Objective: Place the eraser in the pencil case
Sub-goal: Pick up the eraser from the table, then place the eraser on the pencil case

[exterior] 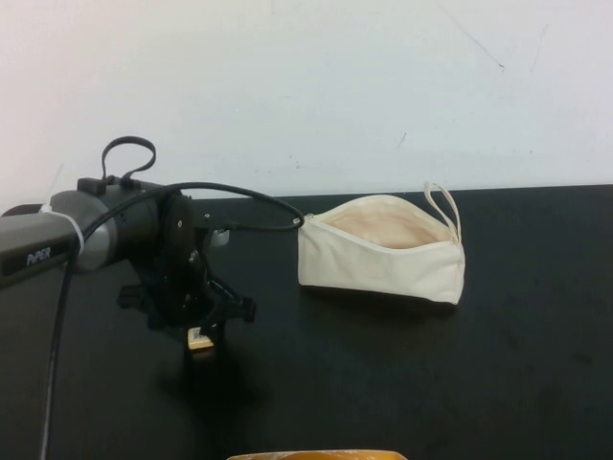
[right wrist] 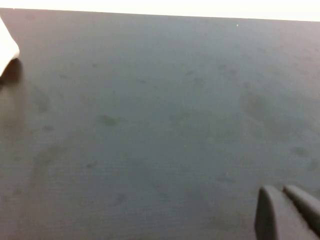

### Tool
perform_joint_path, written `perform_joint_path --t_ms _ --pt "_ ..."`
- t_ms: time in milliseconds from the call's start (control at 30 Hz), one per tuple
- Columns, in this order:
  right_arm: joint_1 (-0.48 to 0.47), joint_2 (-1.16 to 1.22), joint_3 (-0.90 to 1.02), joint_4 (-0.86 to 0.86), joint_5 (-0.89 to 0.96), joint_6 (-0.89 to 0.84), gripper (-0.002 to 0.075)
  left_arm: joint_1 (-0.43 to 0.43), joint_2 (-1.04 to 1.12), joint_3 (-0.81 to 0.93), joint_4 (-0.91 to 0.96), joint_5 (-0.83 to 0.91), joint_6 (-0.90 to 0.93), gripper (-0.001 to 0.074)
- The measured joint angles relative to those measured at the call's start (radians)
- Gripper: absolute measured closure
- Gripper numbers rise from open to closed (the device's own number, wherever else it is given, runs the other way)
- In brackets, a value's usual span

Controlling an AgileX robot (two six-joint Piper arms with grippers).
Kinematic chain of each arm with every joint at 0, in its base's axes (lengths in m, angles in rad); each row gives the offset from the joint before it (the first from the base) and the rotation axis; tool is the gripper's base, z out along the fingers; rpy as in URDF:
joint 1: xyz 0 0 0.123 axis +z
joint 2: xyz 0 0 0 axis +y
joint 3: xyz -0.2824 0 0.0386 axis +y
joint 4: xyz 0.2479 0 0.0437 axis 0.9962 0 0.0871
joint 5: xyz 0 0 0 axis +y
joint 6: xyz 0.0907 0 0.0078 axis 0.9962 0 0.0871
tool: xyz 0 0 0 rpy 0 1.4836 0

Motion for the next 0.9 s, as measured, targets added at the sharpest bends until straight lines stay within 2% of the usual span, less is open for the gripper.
perform_joint_path --t_ms 233,433,600,900 --pt "0.000 0.000 0.000 0.000 0.000 0.000 0.0727 -0.023 -0.129 -0.052 0.001 0.043 0.061 0.0426" --pt "0.000 0.000 0.000 0.000 0.000 0.000 0.0727 -0.169 -0.203 -0.169 -0.025 -0.025 0.164 0.0426" --pt "0.000 0.000 0.000 -0.002 0.000 0.000 0.0727 -0.261 -0.144 -0.269 -0.034 -0.158 0.182 0.0426" --pt "0.000 0.000 0.000 -0.002 0.000 0.000 0.0727 -0.262 0.092 -0.439 -0.040 -0.218 0.168 0.0426"
